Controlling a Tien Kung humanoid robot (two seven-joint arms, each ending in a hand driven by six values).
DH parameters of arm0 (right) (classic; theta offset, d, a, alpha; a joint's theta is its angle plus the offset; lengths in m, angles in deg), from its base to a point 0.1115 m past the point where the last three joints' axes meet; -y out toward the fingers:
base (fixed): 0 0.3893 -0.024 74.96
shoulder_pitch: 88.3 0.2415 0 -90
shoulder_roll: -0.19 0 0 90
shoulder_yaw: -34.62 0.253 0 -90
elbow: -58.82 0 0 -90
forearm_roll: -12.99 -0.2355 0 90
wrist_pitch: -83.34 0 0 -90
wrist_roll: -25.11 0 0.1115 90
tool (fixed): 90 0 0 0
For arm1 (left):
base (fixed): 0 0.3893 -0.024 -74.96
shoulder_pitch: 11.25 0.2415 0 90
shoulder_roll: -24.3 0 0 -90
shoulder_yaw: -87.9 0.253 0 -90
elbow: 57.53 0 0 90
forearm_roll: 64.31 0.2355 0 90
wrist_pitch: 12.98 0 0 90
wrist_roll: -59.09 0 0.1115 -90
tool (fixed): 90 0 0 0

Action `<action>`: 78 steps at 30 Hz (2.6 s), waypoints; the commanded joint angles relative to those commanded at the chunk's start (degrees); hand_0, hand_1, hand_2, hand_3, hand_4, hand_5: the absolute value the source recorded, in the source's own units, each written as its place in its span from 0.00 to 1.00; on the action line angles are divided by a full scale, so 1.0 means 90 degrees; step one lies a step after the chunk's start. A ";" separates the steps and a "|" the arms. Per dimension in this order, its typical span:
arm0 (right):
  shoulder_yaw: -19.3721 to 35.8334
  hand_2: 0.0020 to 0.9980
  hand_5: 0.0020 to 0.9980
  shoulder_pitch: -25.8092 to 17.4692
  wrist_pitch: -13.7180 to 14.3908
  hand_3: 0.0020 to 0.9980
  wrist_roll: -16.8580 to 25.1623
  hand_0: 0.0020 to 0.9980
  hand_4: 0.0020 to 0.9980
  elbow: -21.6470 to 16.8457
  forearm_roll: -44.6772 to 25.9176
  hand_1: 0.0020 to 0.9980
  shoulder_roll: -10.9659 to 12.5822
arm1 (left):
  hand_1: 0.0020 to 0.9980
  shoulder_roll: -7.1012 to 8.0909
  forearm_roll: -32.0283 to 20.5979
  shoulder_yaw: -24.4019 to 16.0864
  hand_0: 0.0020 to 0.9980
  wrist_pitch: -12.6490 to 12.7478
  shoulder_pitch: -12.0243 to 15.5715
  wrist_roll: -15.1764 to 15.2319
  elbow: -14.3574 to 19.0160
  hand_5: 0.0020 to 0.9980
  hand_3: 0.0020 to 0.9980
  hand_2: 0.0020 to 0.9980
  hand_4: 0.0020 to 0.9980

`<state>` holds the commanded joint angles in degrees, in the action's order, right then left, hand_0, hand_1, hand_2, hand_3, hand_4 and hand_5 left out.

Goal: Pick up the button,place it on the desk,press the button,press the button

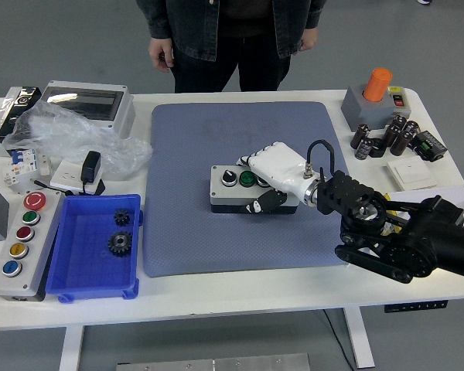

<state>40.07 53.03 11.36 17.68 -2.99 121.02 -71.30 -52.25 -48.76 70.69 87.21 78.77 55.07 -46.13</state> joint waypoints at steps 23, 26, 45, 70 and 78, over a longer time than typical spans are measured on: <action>-0.0001 0.73 0.25 -0.0012 -0.0111 0.89 0.0076 0.72 0.87 -0.0129 0.0318 0.70 0.0051 | 0.70 0.0013 -0.0366 0.0139 0.67 0.0020 0.0047 0.0046 -0.0010 0.36 0.64 0.62 0.61; 0.0016 0.73 0.25 -0.0011 -0.0132 0.89 0.0076 0.72 0.87 -0.0163 0.0328 0.70 0.0051 | 0.70 0.0016 -0.0477 0.0231 0.67 0.0020 0.0058 0.0046 -0.0022 0.36 0.64 0.62 0.61; 0.1374 0.84 0.49 -0.0380 -0.0938 0.93 -0.0281 0.78 1.00 -0.2577 -0.0274 0.75 0.1379 | 0.69 -0.0039 -0.0644 0.0392 0.67 0.0014 0.0101 0.0097 -0.0036 0.36 0.64 0.62 0.60; 0.3626 0.25 0.07 -0.2402 -0.1653 0.76 -0.2429 0.53 0.40 -0.4458 0.0884 0.44 0.2146 | 0.69 -0.0062 -0.0527 0.0237 0.67 0.0000 0.0146 0.0080 -0.0036 0.37 0.64 0.62 0.60; 0.3346 0.23 0.00 -0.2265 -0.2070 0.74 -0.2589 0.55 0.37 -0.4458 0.0657 0.43 0.2309 | 0.69 -0.0046 -0.0588 0.0284 0.67 0.0004 0.0161 0.0076 -0.0046 0.37 0.64 0.62 0.61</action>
<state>70.18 32.64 -7.28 -5.62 -43.11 126.93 -50.52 -52.66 -54.06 73.24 87.24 80.22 55.76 -46.55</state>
